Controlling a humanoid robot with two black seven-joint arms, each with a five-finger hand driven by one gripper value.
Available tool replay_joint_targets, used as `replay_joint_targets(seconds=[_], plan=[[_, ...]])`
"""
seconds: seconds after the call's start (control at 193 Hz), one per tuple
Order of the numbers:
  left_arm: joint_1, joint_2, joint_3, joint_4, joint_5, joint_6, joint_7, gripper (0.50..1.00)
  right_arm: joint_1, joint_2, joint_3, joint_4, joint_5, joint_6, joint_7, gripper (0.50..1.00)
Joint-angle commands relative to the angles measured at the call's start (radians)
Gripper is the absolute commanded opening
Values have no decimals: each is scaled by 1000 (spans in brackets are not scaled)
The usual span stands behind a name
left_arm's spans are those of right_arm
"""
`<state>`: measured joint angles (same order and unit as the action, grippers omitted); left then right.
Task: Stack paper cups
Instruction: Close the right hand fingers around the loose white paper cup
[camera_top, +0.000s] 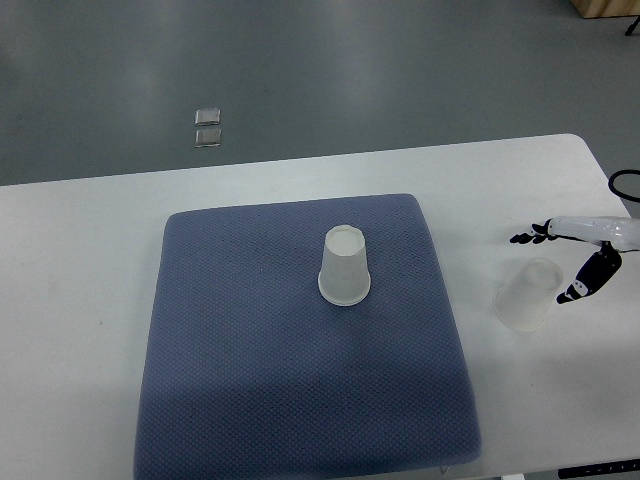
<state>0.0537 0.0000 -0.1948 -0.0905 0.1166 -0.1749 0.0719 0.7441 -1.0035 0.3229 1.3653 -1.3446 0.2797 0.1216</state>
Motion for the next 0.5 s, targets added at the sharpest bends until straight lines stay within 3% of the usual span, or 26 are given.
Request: replay_joint_targets(seconds=[0.0,0.493], plan=[[0,0,0,0,0,0,0,1000,0,0,-24,-5,-7,-39,0,921],[0,0,0,0,0,0,0,1000,-23,40,-34,-15,-14,-79,-8,905]])
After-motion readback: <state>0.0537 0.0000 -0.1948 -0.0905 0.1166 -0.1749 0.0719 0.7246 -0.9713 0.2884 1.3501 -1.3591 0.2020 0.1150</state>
